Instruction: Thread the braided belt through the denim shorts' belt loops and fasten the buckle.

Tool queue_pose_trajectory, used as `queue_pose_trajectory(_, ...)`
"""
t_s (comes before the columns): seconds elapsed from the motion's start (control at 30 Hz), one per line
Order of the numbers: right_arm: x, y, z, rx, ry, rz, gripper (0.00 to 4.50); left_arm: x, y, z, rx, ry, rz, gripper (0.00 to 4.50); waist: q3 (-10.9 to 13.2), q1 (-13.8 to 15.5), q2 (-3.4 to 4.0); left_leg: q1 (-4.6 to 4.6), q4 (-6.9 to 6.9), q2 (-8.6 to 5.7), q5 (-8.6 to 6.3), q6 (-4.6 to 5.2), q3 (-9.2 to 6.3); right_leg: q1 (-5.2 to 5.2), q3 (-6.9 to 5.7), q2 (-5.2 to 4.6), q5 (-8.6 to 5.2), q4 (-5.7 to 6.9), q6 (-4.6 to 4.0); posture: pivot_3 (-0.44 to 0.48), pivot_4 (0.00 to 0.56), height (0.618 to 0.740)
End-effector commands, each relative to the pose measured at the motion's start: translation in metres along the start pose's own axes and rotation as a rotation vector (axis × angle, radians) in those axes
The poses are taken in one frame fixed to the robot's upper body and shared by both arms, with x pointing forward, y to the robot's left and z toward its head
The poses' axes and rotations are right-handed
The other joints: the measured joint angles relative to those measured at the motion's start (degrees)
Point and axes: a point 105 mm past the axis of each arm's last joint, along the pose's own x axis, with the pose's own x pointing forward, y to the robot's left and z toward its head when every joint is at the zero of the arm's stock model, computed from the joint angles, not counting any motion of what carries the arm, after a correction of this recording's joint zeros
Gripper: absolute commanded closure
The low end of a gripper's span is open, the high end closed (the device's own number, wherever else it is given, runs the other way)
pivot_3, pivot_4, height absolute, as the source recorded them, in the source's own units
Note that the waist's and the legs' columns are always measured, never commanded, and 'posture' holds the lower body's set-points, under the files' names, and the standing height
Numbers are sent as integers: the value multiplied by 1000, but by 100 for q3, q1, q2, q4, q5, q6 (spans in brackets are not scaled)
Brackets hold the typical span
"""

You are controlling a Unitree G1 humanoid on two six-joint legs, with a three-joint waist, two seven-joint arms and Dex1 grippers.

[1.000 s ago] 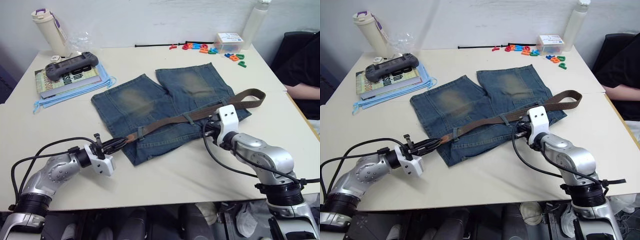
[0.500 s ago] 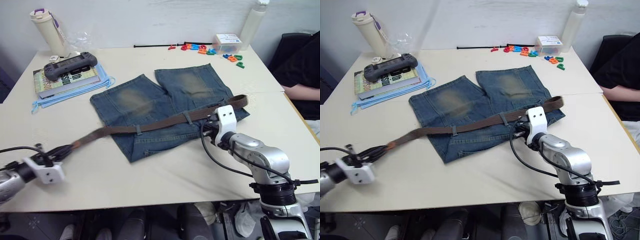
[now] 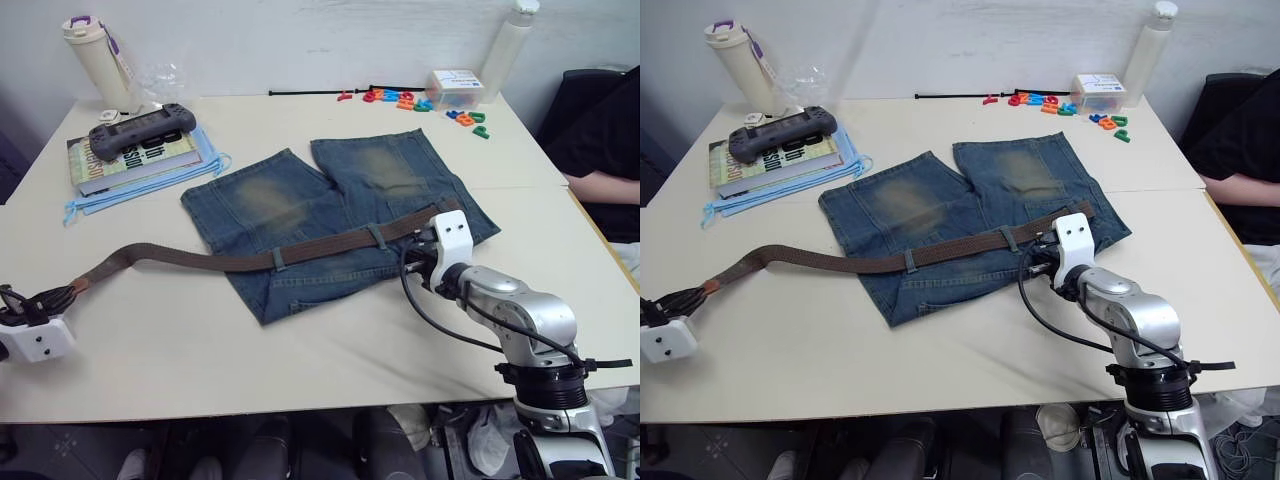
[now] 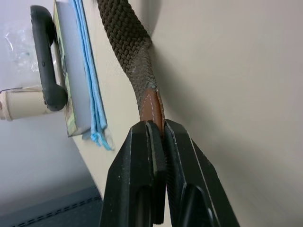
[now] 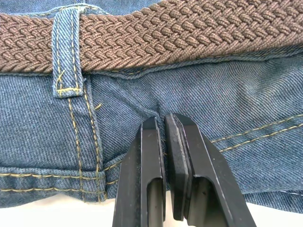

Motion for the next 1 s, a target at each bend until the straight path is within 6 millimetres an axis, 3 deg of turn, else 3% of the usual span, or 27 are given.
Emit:
queue_pose_trajectory(0.03, -5, -2, 3, -19, 6, 11, 3297, 13, 20, 16, -156, -76, 25, 3270, 2, 10, 2, -2, 2, 0, 0, 0, -1, -1, -2, -2, 0, 0, 0, 0, 150, 654)
queue_pose_trajectory(0.13, -10, -5, 12, -25, -13, 18, 1881, 16, 25, 27, -313, -112, -58, 1938, 3, -14, 1, -16, 10, 0, -1, 0, -15, -2, 1, -5, 0, -6, -1, 0, 150, 654)
queue_pose_trajectory(0.27, -29, -10, 33, -61, -41, 54, 2, 7, 45, 58, -626, -219, -265, 86, 23, -27, 22, -32, 11, 1, -4, 2, -22, -10, 26, -7, -1, -13, -4, 0, 150, 654)
queue_pose_trajectory(0.37, -44, -14, 57, -95, -73, 106, 0, 5, 71, 106, -826, -395, -354, 33, 45, -3, 55, -33, 9, 1, -4, 2, -35, -6, 21, -7, -4, -19, -10, 0, 150, 654)
queue_pose_trajectory(0.47, -48, -25, 85, -109, -124, 118, 0, 15, 74, 149, -989, -552, -424, 33, 70, 7, 96, -24, 5, 0, -3, 2, -37, 6, 19, -9, -4, -27, -9, 0, 150, 654)
queue_pose_trajectory(0.57, -40, -34, 104, -134, -140, 141, 0, 31, 70, 174, -1090, -645, -488, 33, 73, 11, 101, -19, 1, 0, -1, 2, -39, 12, 14, -9, -3, -31, -8, 0, 150, 654)
queue_pose_trajectory(0.8, -5, -68, 116, -135, -102, 135, 0, 84, 57, 183, -1259, -657, -554, 33, 78, -10, 88, -18, 2, -3, 27, -45, -32, 6, 17, -6, -2, -19, -9, 0, 150, 654)
queue_pose_trajectory(1.0, 16, -93, 94, -162, 11, 98, 0, 115, 38, 215, -1341, -700, -706, 33, 79, 3, 85, -27, 4, -12, 32, -46, -26, -2, 14, -8, -2, -22, -7, 0, 150, 654)
